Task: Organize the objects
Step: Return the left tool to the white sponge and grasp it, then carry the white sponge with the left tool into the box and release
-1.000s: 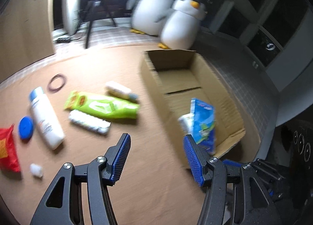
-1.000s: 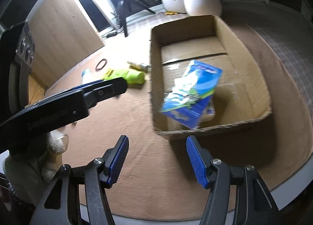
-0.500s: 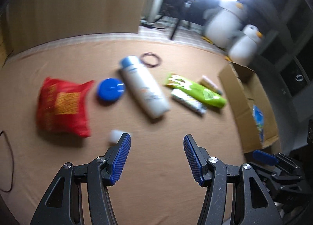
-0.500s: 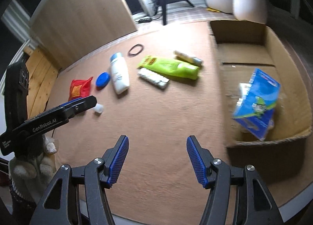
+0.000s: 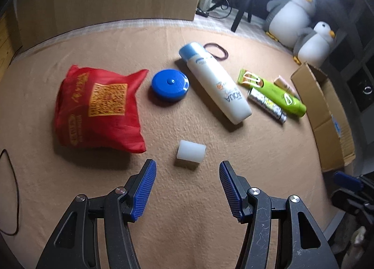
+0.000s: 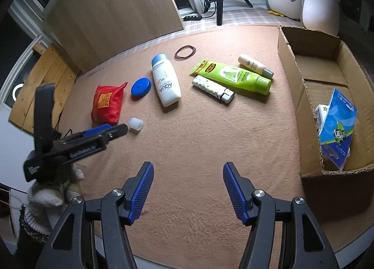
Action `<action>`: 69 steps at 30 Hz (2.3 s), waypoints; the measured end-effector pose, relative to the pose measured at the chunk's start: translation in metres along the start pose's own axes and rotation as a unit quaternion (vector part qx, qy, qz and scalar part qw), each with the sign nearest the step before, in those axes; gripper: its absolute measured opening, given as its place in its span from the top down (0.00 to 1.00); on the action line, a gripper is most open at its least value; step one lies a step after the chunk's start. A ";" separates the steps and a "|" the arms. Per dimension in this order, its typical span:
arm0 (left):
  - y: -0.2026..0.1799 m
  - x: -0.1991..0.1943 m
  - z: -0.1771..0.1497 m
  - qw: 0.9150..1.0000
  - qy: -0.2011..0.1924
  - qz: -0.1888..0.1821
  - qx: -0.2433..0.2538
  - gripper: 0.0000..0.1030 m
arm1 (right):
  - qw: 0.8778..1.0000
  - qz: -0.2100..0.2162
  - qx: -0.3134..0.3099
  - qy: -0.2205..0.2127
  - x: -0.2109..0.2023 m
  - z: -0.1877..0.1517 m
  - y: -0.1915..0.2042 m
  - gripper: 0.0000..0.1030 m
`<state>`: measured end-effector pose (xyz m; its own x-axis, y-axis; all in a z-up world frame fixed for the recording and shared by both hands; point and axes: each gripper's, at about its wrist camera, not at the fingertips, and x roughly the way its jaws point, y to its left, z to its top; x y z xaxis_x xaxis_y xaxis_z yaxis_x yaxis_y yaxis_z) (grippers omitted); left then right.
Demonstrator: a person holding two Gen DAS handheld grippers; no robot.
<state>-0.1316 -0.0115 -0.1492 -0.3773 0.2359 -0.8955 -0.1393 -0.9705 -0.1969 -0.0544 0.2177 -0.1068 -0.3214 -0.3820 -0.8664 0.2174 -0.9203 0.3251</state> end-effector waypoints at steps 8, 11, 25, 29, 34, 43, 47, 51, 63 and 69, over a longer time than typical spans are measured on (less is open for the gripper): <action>-0.013 0.021 0.002 1.000 0.011 0.007 0.026 0.42 | 1.000 -0.012 0.021 -0.003 -0.004 -0.001 -0.011 0.44; -0.016 0.025 0.004 0.999 0.013 0.008 0.033 0.47 | 0.999 -0.016 0.028 -0.004 -0.005 -0.001 -0.016 0.44; -0.020 0.031 0.006 0.999 0.012 0.019 0.046 0.66 | 0.999 -0.015 0.039 -0.002 -0.004 -0.002 -0.023 0.44; -0.021 0.030 0.006 0.999 0.012 0.022 0.047 0.72 | 0.999 -0.014 0.037 -0.002 -0.004 -0.002 -0.022 0.44; -0.020 0.028 0.005 0.999 0.010 0.021 0.044 0.73 | 0.999 -0.015 0.038 -0.002 -0.004 -0.003 -0.023 0.44; -0.022 0.018 0.007 0.999 -0.004 0.004 0.034 0.74 | 0.999 -0.017 0.045 -0.003 -0.009 -0.006 -0.034 0.44; -0.034 0.006 0.010 0.999 -0.013 -0.008 0.038 0.74 | 0.999 -0.018 0.049 -0.006 -0.013 -0.007 -0.038 0.44; -0.055 -0.007 0.016 0.998 -0.025 -0.026 0.050 0.74 | 0.998 -0.021 0.051 -0.012 -0.019 -0.008 -0.043 0.44; -0.182 -0.029 0.038 0.985 -0.052 -0.110 0.119 0.74 | 0.996 -0.036 0.082 -0.024 -0.040 -0.019 -0.083 0.44; -0.258 -0.023 0.039 0.974 -0.049 -0.141 0.168 0.74 | 0.993 -0.048 0.104 -0.033 -0.057 -0.030 -0.113 0.44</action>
<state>-0.1231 0.2354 -0.0622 -0.3647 0.5101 -0.7789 -0.5353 -0.7994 -0.2728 -0.0336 0.3458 -0.1056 -0.3920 -0.2895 -0.8732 -0.0106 -0.9477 0.3190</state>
